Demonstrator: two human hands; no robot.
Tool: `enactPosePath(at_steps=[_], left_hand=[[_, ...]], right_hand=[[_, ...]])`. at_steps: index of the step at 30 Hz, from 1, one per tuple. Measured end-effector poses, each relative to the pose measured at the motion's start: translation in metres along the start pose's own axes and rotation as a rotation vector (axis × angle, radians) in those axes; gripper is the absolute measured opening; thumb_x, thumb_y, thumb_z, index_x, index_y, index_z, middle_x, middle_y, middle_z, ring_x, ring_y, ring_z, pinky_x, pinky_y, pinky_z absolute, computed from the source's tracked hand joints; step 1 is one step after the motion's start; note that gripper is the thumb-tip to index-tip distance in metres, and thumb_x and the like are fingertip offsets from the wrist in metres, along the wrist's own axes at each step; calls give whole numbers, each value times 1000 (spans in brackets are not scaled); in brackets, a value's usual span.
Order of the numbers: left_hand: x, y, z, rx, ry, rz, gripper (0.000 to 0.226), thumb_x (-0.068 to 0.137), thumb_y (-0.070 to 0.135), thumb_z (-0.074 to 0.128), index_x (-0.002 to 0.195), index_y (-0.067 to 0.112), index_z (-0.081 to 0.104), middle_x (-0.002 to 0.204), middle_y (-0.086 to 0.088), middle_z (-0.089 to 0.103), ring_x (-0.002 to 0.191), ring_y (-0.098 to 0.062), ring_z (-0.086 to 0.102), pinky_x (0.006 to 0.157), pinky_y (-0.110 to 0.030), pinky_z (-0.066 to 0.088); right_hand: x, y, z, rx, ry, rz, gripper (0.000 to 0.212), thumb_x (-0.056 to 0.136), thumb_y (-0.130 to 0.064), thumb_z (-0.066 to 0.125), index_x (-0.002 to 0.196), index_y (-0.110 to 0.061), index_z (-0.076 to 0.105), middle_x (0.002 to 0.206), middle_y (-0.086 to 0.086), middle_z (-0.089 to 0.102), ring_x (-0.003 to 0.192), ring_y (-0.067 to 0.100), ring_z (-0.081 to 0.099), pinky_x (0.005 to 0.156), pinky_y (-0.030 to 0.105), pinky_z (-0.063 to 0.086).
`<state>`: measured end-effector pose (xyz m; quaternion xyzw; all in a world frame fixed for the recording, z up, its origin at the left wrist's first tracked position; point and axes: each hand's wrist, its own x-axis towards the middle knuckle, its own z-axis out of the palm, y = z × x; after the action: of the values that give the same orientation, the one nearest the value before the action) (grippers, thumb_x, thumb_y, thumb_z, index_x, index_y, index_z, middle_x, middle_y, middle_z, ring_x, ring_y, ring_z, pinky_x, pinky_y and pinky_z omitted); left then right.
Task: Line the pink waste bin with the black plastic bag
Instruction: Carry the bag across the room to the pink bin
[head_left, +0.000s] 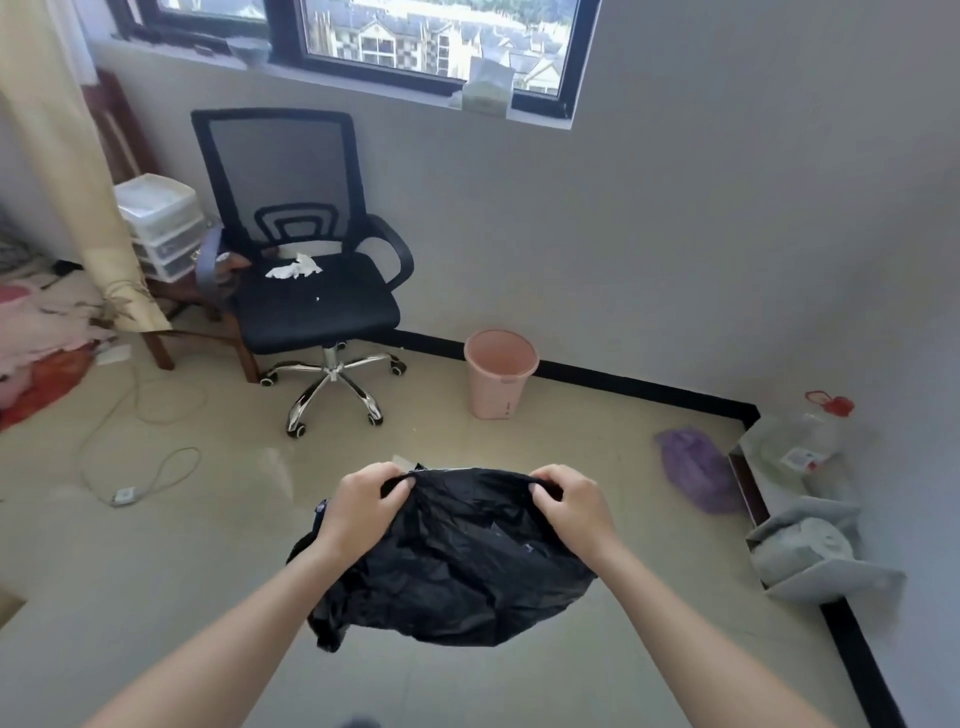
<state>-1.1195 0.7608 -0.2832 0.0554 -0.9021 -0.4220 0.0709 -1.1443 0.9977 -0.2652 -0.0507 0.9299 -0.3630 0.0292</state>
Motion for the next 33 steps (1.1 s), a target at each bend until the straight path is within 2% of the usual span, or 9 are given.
enactPosePath(at_steps=[10, 17, 21, 23, 25, 26, 30, 33], left_hand=[[155, -20, 27, -53, -5, -4, 11, 85, 11, 61, 88, 4, 68, 89, -11, 71, 86, -27, 62, 76, -31, 43], [264, -20, 47, -95, -80, 13, 12, 86, 13, 59, 88, 4, 67, 89, -9, 70, 85, -25, 61, 76, -31, 44], [295, -24, 69, -113, -139, -12, 13, 87, 13, 57, 89, 5, 67, 90, -8, 70, 85, -23, 60, 77, -32, 45], [310, -26, 81, -111, -156, -35, 13, 87, 13, 57, 89, 5, 67, 91, -9, 71, 87, -25, 61, 78, -34, 46], [325, -26, 94, -102, -162, -49, 14, 88, 14, 56, 90, 5, 67, 92, -10, 71, 89, -26, 61, 79, -35, 46], [333, -25, 102, -90, -164, -53, 14, 88, 14, 56, 91, 6, 67, 93, -10, 71, 90, -26, 60, 80, -35, 46], [371, -18, 132, 8, -165, -69, 16, 89, 16, 54, 97, 9, 67, 99, -9, 70, 99, -28, 55, 86, -38, 42], [402, -11, 160, 60, -153, -125, 16, 89, 16, 53, 97, 12, 66, 101, -7, 70, 102, -28, 54, 89, -39, 40]], right_hand=[[141, 5, 10, 10, -45, 78, 12, 89, -16, 57, 94, -12, 68, 97, 4, 69, 94, 20, 58, 80, 28, 43], [230, 2, -3, 3, 54, 191, 12, 89, -14, 57, 91, -12, 68, 93, 2, 69, 95, 19, 56, 86, 33, 44], [257, 14, 1, -43, 76, 256, 14, 89, -12, 55, 89, -10, 69, 93, 4, 70, 97, 22, 53, 91, 34, 40], [271, 21, 1, -51, 64, 267, 14, 89, -13, 55, 89, -10, 69, 82, -7, 66, 97, 23, 53, 92, 35, 40], [289, 31, -2, -50, 50, 269, 13, 90, -14, 55, 91, -11, 69, 72, -20, 52, 97, 22, 53, 93, 36, 40], [300, 37, -4, -48, 43, 269, 13, 90, -14, 55, 91, -12, 68, 71, -21, 49, 97, 22, 53, 94, 37, 40], [350, 63, -9, -2, 26, 259, 13, 89, -13, 55, 91, -11, 69, 78, -12, 59, 99, 22, 55, 96, 40, 41], [391, 89, -11, 30, -23, 281, 14, 89, -13, 55, 92, -11, 68, 91, 2, 68, 103, 24, 55, 97, 42, 41]])
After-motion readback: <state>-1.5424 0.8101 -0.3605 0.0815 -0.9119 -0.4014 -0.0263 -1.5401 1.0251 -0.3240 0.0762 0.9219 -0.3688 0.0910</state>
